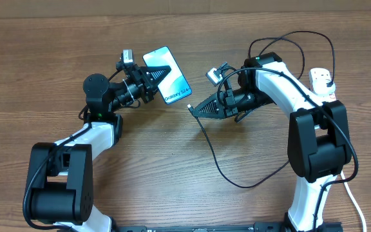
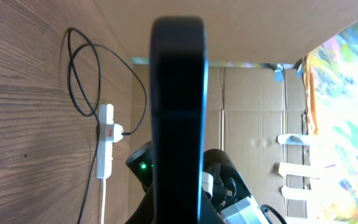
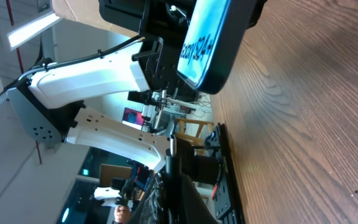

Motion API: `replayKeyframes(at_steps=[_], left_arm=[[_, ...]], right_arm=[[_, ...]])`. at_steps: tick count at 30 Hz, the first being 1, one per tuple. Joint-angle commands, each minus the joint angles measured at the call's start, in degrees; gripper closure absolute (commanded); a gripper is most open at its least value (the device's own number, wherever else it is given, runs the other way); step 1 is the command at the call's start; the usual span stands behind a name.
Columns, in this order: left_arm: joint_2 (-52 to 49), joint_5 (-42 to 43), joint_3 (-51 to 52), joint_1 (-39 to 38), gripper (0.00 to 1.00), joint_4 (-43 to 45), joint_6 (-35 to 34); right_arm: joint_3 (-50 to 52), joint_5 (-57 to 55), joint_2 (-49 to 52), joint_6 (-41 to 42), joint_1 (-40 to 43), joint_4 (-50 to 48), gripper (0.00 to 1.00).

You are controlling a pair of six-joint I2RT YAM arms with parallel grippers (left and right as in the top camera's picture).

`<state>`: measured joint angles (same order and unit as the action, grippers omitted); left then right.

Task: Plug charger to phone and switch on socket

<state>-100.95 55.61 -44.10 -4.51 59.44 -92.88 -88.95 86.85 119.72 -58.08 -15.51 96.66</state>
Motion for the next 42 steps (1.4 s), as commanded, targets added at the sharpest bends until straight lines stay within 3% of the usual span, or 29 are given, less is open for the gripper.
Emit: replayKeyframes(at_steps=[1,7,17,27,31,42], left_arm=[[0.9,-1.3,-1.4,-0.7,0.96,0.3,1.8],[0.9,-1.4,-1.4,-0.8,0.96,-1.1,3.2],[0.9,-2.5,-1.4,-0.7,0.96,-6.1,7.6],[0.9,-3.5,-1.5,1.8,0.96,-6.1,10.6],[0.9,-3.2,-1.5,3.8,0.96,-6.1,10.7],[0.9,-2.0,-1.5,5.2,0.96,-6.0,11.5]], right_arm=[[-0.6,3.1,-2.2,-2.9,0.2,-1.0,0.96],[-0.6,3.0,-2.2,13.8,0.0,-13.7,0.96],[-0.6,3.0,-2.2,23.0,-0.2,-20.7,0.96],[-0.6,2.1,-2.2,46.0,-1.2,-38.6,0.96],[-0.6,-3.5,-2.2,59.0,-3.3,-47.8,0.96],[-0.6,-2.8,-2.2,62.8,-4.7,-51.1,0.96]])
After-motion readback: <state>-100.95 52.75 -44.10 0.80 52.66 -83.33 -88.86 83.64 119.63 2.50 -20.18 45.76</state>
